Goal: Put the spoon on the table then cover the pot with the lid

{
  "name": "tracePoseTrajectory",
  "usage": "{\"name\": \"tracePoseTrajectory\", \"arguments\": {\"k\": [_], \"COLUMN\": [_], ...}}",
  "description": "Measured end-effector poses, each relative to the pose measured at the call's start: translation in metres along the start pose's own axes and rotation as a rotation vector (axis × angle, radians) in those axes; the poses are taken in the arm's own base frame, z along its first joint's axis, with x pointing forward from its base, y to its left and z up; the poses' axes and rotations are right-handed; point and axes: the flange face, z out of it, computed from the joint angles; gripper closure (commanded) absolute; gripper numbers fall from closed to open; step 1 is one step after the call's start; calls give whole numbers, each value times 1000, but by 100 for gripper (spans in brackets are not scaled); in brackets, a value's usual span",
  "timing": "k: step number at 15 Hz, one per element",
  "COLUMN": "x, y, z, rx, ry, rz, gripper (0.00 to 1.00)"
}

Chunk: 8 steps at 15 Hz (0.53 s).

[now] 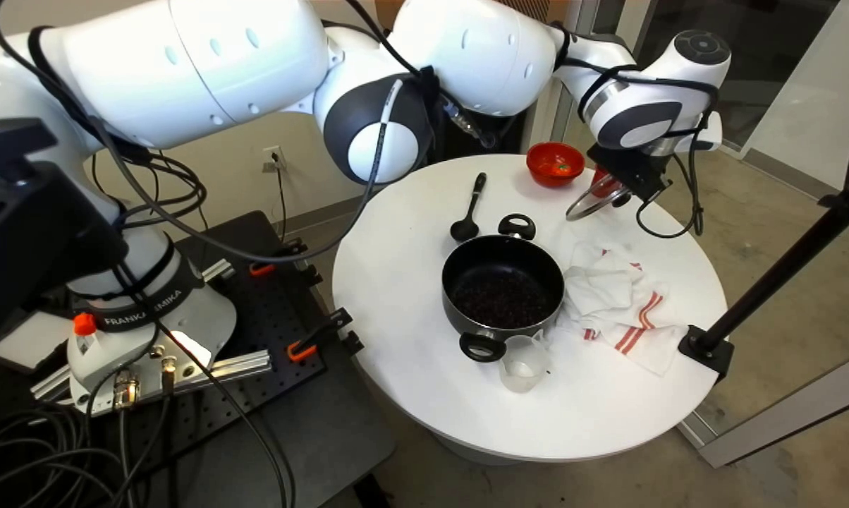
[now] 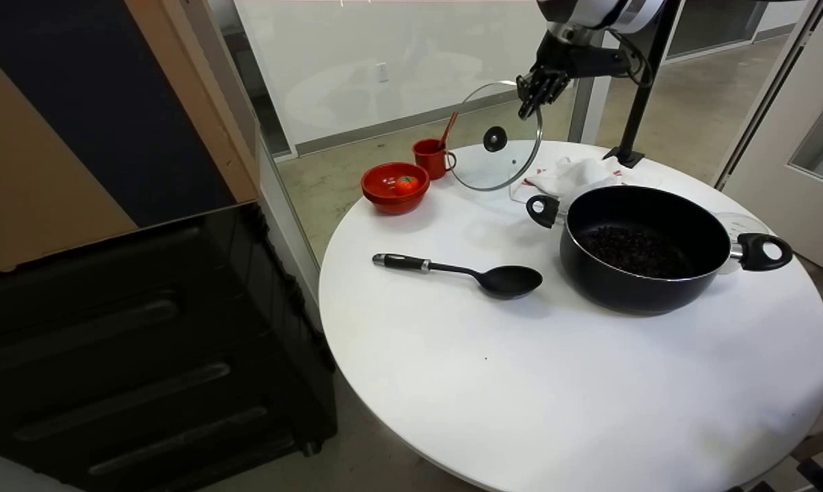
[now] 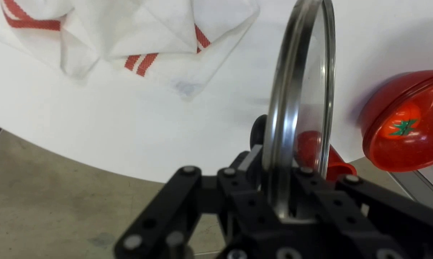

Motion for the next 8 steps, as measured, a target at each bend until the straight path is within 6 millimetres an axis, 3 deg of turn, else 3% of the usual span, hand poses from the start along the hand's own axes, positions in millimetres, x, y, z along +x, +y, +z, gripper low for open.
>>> {"name": "tracePoseTrajectory", "arguments": {"k": [8], "x": [29], "y": [-20], "z": [-41], "rx": [-53], "ry": [51], "rz": [-64], "gripper": [97]}}
